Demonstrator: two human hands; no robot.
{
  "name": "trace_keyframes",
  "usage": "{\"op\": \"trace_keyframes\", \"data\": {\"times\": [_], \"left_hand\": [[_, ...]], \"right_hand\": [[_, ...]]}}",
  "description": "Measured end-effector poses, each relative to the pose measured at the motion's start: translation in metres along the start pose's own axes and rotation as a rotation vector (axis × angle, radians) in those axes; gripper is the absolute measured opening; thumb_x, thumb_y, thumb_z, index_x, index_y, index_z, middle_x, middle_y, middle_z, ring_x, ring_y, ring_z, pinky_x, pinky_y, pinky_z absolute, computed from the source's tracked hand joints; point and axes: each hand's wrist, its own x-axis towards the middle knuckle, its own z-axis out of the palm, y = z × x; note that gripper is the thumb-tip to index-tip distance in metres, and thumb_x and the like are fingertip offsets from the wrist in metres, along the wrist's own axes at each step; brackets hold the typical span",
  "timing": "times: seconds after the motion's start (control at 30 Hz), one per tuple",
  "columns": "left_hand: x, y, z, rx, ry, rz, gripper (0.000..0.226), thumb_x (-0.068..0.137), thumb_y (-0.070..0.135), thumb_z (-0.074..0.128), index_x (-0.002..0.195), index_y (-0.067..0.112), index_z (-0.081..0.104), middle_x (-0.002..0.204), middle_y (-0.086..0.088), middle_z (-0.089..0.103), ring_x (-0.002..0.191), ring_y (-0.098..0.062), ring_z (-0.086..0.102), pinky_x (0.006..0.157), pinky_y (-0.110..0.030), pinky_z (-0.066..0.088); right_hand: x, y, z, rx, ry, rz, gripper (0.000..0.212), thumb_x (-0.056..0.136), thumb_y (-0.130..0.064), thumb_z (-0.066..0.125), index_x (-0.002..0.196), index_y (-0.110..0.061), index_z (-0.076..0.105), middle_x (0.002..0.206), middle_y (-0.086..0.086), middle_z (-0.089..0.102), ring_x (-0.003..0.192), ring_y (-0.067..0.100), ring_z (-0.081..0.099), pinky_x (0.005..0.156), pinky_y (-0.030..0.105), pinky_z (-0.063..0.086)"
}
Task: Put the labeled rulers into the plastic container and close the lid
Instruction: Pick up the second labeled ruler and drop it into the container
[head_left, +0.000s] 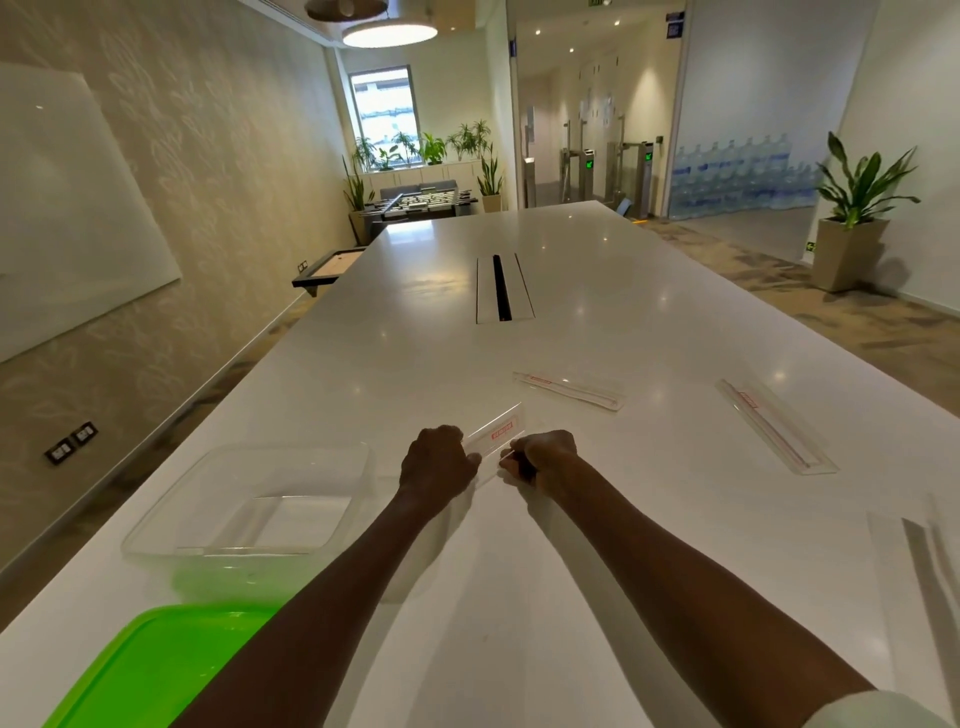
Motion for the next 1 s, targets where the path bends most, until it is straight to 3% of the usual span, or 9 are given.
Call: {"op": "trace_keyframes", "data": {"times": [0.17,0.23,0.33,0.43,0.53,0.6,0.67,0.83,1.0], "left_hand": [[0.001,0.004,0.0,-0.03,-0.046,-0.035,0.038,0.073,0.032,0.073,0.105,0.012,0.067,0.105,-0.009,0.069,0.092,-0.029,0.066,0.075,-0.033,0.054],[0.0,0.005,0.001,-0.047,-0.042,-0.051,0.038,0.071,0.033,0.076,0.104,0.015,0.069,0.103,-0.006,0.07,0.09,-0.027,0.066,0.074,-0.031,0.052],[-0.002,0.006,0.002,-0.056,-0.028,-0.05,0.039,0.069,0.034,0.079,0.103,0.018,0.07,0.099,-0.004,0.071,0.087,-0.025,0.067,0.07,-0.029,0.051],[-0.005,0.008,0.004,-0.043,-0.003,-0.047,0.037,0.068,0.038,0.08,0.099,0.02,0.071,0.094,-0.002,0.072,0.08,-0.02,0.065,0.064,-0.026,0.045],[-0.008,0.012,0.006,-0.05,0.032,-0.047,0.034,0.068,0.041,0.08,0.093,0.02,0.072,0.088,0.0,0.072,0.07,-0.017,0.061,0.06,-0.024,0.043],[-0.012,0.014,0.009,-0.058,0.071,-0.038,0.034,0.068,0.043,0.079,0.092,0.02,0.072,0.088,0.0,0.073,0.075,-0.019,0.065,0.06,-0.024,0.042],[-0.016,0.018,0.012,-0.076,0.119,-0.027,0.034,0.069,0.043,0.078,0.093,0.019,0.072,0.087,-0.001,0.074,0.082,-0.02,0.069,0.061,-0.025,0.043],[-0.032,0.034,0.017,-0.126,0.226,0.04,0.028,0.077,0.041,0.071,0.097,0.022,0.073,0.088,0.002,0.074,0.083,-0.019,0.07,0.06,-0.026,0.047],[-0.035,0.036,0.016,-0.197,0.2,0.089,0.026,0.08,0.045,0.063,0.094,0.025,0.073,0.086,0.004,0.075,0.081,-0.017,0.069,0.06,-0.024,0.044]], "right_hand": [[-0.006,-0.001,0.001,-0.122,0.102,-0.068,0.016,0.077,-0.001,0.078,0.088,0.005,0.068,0.078,0.019,0.069,0.057,0.026,0.07,0.039,0.027,0.053],[-0.007,-0.002,0.002,-0.13,0.098,-0.08,0.017,0.074,-0.001,0.08,0.083,0.004,0.066,0.079,0.019,0.067,0.059,0.028,0.069,0.042,0.029,0.055],[-0.008,-0.003,0.003,-0.167,0.066,-0.079,0.02,0.074,-0.003,0.08,0.079,-0.001,0.062,0.081,0.016,0.063,0.071,0.029,0.069,0.063,0.038,0.062],[-0.009,-0.003,0.003,-0.197,0.041,-0.078,0.022,0.077,-0.008,0.078,0.075,-0.004,0.056,0.09,0.017,0.063,0.068,0.026,0.063,0.051,0.031,0.055],[-0.009,-0.005,0.005,-0.216,0.012,-0.075,0.024,0.079,-0.014,0.077,0.085,-0.003,0.057,0.093,0.017,0.061,0.07,0.027,0.059,0.044,0.028,0.047],[-0.009,-0.007,0.008,-0.214,-0.015,-0.09,0.029,0.076,-0.02,0.079,0.086,-0.003,0.058,0.084,0.014,0.057,0.064,0.025,0.055,0.044,0.028,0.043],[-0.011,-0.008,0.012,-0.208,-0.023,-0.114,0.032,0.072,-0.023,0.082,0.072,-0.008,0.054,0.072,0.007,0.053,0.059,0.019,0.05,0.044,0.027,0.038],[-0.014,-0.013,0.014,-0.367,0.016,-0.164,0.026,0.057,-0.011,0.079,0.054,-0.01,0.052,0.058,0.002,0.052,0.051,0.014,0.051,0.04,0.019,0.036],[-0.015,-0.025,0.009,-0.53,-0.027,-0.204,0.02,0.055,-0.004,0.075,0.063,-0.006,0.056,0.064,0.005,0.056,0.057,0.017,0.056,0.046,0.023,0.042]]}}
